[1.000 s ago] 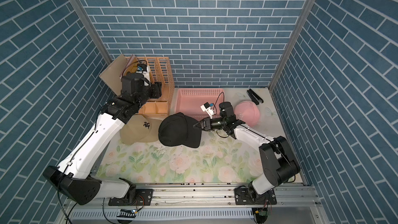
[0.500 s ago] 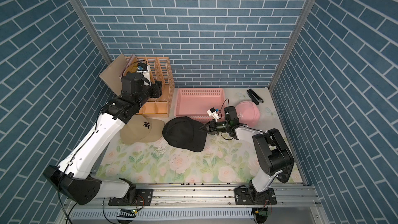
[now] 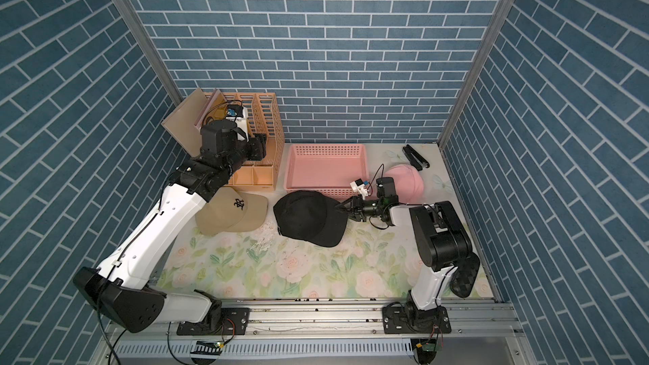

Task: Turn the baseball cap inside out
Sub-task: Place the baseball cap at the center of the board.

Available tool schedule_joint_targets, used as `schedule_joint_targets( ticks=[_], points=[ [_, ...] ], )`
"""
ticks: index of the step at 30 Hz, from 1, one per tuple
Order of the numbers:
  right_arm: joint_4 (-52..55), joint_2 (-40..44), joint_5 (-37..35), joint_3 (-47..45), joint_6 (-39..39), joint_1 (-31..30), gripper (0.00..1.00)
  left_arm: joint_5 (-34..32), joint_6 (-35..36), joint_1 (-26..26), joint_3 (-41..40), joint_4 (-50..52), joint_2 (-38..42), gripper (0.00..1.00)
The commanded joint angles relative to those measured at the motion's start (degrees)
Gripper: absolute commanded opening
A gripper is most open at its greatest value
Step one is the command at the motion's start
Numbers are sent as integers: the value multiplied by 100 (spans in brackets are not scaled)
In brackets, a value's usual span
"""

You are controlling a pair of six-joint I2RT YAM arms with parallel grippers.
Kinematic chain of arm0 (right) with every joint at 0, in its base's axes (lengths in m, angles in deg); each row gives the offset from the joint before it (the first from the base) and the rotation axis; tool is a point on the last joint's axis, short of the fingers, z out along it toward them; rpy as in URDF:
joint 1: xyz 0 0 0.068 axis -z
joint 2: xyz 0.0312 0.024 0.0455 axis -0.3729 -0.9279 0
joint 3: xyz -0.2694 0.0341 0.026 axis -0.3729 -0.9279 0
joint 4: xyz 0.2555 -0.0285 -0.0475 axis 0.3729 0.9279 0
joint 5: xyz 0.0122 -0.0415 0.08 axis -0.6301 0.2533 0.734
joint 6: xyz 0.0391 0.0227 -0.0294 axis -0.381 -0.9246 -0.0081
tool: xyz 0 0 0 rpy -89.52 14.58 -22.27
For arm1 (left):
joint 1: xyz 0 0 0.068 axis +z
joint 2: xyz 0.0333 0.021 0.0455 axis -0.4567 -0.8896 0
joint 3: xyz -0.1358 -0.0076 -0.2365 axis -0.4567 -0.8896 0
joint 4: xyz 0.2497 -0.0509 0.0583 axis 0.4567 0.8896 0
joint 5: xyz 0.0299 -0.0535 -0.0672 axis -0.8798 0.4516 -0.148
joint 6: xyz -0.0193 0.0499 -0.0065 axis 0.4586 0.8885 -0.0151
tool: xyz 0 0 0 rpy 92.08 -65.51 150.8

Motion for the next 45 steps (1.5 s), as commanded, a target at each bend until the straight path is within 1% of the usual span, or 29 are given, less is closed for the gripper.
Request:
schedule_joint_targets(
  ticks=[1, 2, 3, 5, 6, 7, 8, 9, 13, 16, 17, 20, 23, 25, 27, 29, 30, 33, 35, 39, 43, 45],
  points=[
    [266, 5, -61, -26, 395, 208, 41, -21, 44, 34, -81, -65, -21, 61],
    [705, 37, -216, 89, 697, 259, 41, -38, 57, 28, -90, -63, -28, 60],
    [1412, 58, -471, 304, 1180, 304, 42, -55, 66, 31, -86, -50, -36, 60],
    [2636, 75, -1152, 733, 1925, 348, 43, -86, 102, 19, -74, -20, -65, 60],
    [2853, 122, -1364, 839, 2033, 364, 44, -119, 120, 12, -75, 7, -76, 59],
    [2870, 186, -1516, 867, 1984, 387, 47, -153, 137, -5, -65, 22, -87, 59],
    [2958, 290, -1782, 925, 1983, 395, 50, -188, 153, -18, -62, 44, -94, 59],
    [3104, 384, -2071, 996, 2031, 403, 51, -202, 158, -34, -65, 58, -107, 59],
    [3850, 673, -3128, 1425, 2373, 401, 52, -205, 167, -80, -107, 60, -102, 59],
    [4026, 1067, -3664, 1618, 2490, 271, 52, -244, 199, -121, -107, 103, -133, 59],
    [4119, 1174, -3865, 1720, 2596, 151, 52, -274, 214, -149, -102, 119, -148, 59],
    [4186, 1425, -4383, 1978, 2953, -498, 53, -376, 275, -218, -40, 206, -243, 59],
    [4297, 1504, -4837, 2286, 3333, -1245, 54, -426, 311, -288, 43, 318, -343, 59],
    [4370, 1578, -5375, 2486, 3608, -1803, 55, -466, 337, -323, 73, 405, -392, 59],
    [4258, 1660, -5867, 2580, 3827, -2268, 57, -506, 334, -323, 68, 476, -410, 59],
    [4104, 1660, -6185, 2643, 3910, -2566, 56, -603, 343, -322, 50, 542, -389, 59],
    [4023, 1614, -6267, 2670, 3909, -2632, 54, -648, 342, -325, 32, 560, -354, 59],
    [3792, 1359, -6040, 2786, 3824, -2700, 49, -728, 329, -322, -68, 594, -182, 60],
    [3754, 1094, -6130, 2948, 3864, -2862, 49, -744, 301, -324, -133, 646, -107, 60],
    [3959, 519, -6702, 3343, 4152, -3283, 54, -800, 242, -304, -296, 666, 17, 60],
    [3949, 142, -6887, 3549, 4310, -3516, 55, -466, 96, -66, -394, 658, 174, 60],
    [3956, 32, -6885, 3632, 4333, -3564, 54, -423, 70, 9, -432, 658, 261, 60]
  ],
)
